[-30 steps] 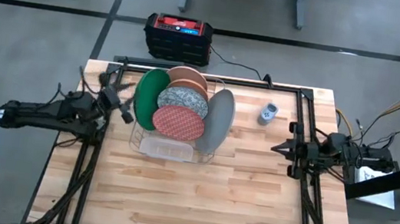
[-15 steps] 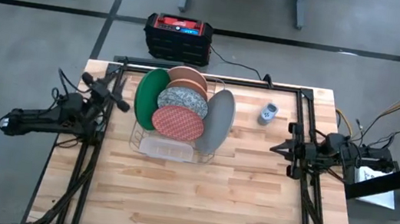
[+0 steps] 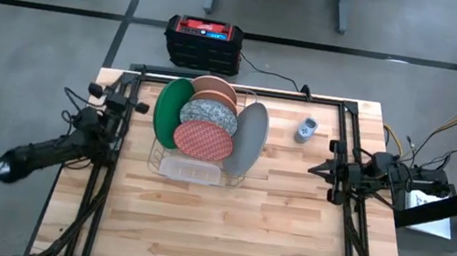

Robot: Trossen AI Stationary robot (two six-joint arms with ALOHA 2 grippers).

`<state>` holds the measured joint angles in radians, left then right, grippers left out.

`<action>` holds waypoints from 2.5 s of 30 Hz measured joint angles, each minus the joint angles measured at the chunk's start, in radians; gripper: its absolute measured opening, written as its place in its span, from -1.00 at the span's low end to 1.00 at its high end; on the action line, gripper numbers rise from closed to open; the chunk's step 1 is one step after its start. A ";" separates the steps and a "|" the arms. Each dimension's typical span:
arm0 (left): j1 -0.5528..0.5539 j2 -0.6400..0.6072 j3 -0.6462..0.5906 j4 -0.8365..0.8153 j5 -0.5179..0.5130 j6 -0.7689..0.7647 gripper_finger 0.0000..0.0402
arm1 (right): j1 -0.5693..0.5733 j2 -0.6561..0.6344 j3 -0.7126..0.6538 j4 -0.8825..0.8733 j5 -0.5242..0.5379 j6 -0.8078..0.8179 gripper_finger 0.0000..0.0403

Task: Sort dishes
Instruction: Return to Home Position

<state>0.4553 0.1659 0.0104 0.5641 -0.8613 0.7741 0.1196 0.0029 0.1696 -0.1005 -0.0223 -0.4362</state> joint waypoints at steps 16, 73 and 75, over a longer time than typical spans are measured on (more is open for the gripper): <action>0.751 0.304 0.059 -0.029 0.574 -0.400 -0.23 | 0.000 0.006 0.000 0.000 0.026 0.147 -1.00; 0.756 0.314 0.059 -0.045 0.528 -0.652 -0.23 | 0.000 0.007 0.000 0.001 0.024 0.192 -1.00; 0.756 0.314 0.059 -0.045 0.528 -0.652 -0.23 | 0.000 0.007 0.000 0.001 0.024 0.192 -1.00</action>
<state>1.2110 0.4801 0.0696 0.5190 -0.3336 0.1219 0.1194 0.0097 0.1692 -0.0998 0.0021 -0.2440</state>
